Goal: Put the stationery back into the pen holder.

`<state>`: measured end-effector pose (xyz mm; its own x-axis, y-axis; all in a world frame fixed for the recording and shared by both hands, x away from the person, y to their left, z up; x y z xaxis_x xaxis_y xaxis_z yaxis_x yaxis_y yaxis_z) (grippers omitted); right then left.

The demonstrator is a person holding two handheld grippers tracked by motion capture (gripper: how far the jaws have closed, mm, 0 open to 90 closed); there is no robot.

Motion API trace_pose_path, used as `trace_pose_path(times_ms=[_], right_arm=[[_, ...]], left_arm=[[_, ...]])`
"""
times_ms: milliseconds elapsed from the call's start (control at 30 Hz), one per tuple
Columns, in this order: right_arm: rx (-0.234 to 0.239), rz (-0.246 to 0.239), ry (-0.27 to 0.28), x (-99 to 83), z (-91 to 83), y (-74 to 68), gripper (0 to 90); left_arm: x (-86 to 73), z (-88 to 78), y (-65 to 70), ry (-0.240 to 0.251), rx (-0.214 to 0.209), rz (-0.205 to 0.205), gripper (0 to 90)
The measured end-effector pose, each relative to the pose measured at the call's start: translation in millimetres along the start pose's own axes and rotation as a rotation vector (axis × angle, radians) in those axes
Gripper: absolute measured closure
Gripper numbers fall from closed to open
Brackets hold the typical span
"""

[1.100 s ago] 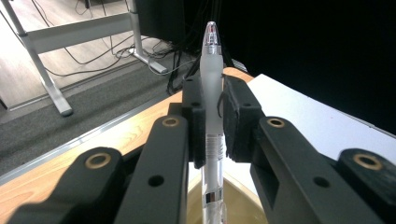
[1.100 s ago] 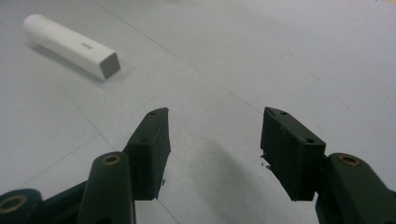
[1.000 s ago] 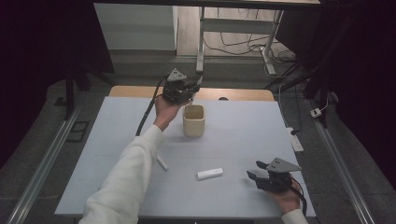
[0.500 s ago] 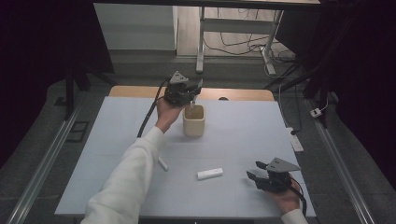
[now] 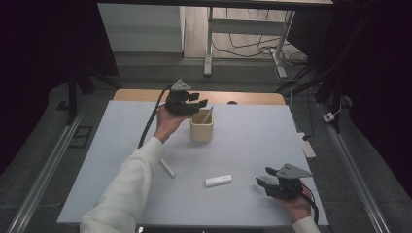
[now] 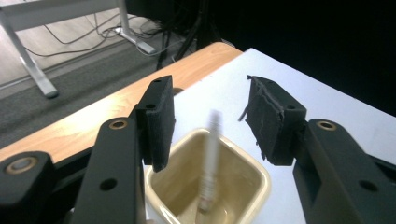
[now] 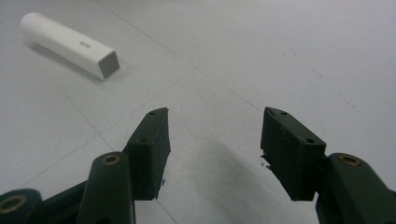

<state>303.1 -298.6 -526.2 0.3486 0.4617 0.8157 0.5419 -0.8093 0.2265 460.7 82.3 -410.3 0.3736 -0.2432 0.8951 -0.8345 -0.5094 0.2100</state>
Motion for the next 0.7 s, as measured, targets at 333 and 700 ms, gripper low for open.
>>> trace_pose_path(times_ms=[333,700], right_arm=[[0.003,-0.006,-0.002,0.3,1.4,-0.5,41.4],[-0.001,-0.010,0.002,0.7,-0.3,-0.2,41.2]], left_arm=[[-0.6,-15.9,12.3,-0.030,-0.023,0.042,50.6],[-9.2,-33.1,28.5,-0.116,-0.049,0.131,48.2]])
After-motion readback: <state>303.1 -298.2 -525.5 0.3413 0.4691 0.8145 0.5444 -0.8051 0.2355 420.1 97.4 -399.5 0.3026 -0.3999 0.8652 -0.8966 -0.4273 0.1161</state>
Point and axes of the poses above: each handheld gripper's, and its own axes: z roughly forward along the jaws, x roughly out of its top, y roughly to its right, the point moved 1 cm from there along z, roughly forward along the jaws, and after that the axes turned 15 degrees about -x, right-handed, at the moved point
